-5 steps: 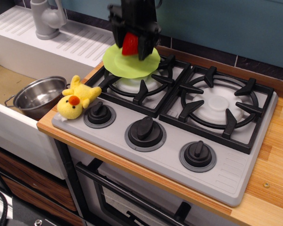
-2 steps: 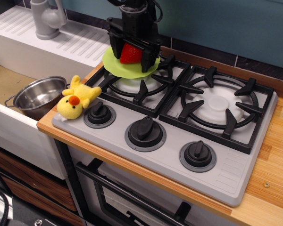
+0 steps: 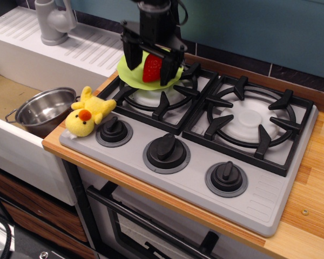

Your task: Put strawberry on plate and stuffedduck in pot or pan in sink

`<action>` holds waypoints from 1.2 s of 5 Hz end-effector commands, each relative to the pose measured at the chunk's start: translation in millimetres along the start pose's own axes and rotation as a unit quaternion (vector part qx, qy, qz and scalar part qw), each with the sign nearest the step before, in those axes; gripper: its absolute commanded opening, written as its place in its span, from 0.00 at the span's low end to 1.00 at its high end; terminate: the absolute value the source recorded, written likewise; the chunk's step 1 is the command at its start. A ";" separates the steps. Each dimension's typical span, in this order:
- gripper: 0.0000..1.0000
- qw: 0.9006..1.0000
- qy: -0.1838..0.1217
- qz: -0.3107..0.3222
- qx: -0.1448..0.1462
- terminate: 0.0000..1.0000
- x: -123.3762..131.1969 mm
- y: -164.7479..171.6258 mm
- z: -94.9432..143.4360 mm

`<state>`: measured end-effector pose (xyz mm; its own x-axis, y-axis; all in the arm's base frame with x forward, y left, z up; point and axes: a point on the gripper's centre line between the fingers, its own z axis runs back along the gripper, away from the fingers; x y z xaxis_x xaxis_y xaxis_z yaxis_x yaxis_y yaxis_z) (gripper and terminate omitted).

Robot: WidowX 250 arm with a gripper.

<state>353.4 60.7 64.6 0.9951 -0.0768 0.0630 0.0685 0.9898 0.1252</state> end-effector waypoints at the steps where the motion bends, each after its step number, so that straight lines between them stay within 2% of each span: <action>1: 1.00 0.999 -0.036 0.004 0.006 0.00 2.7 3.5 57.7; 3: 1.00 1.000 -0.017 -0.005 0.004 0.00 -1.5 9.6 80.0; 6: 1.00 1.000 -0.017 -0.005 0.004 0.00 -1.5 9.6 80.0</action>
<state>340.4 60.2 110.1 0.9956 -0.0937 -0.0086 0.0941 0.9893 0.1112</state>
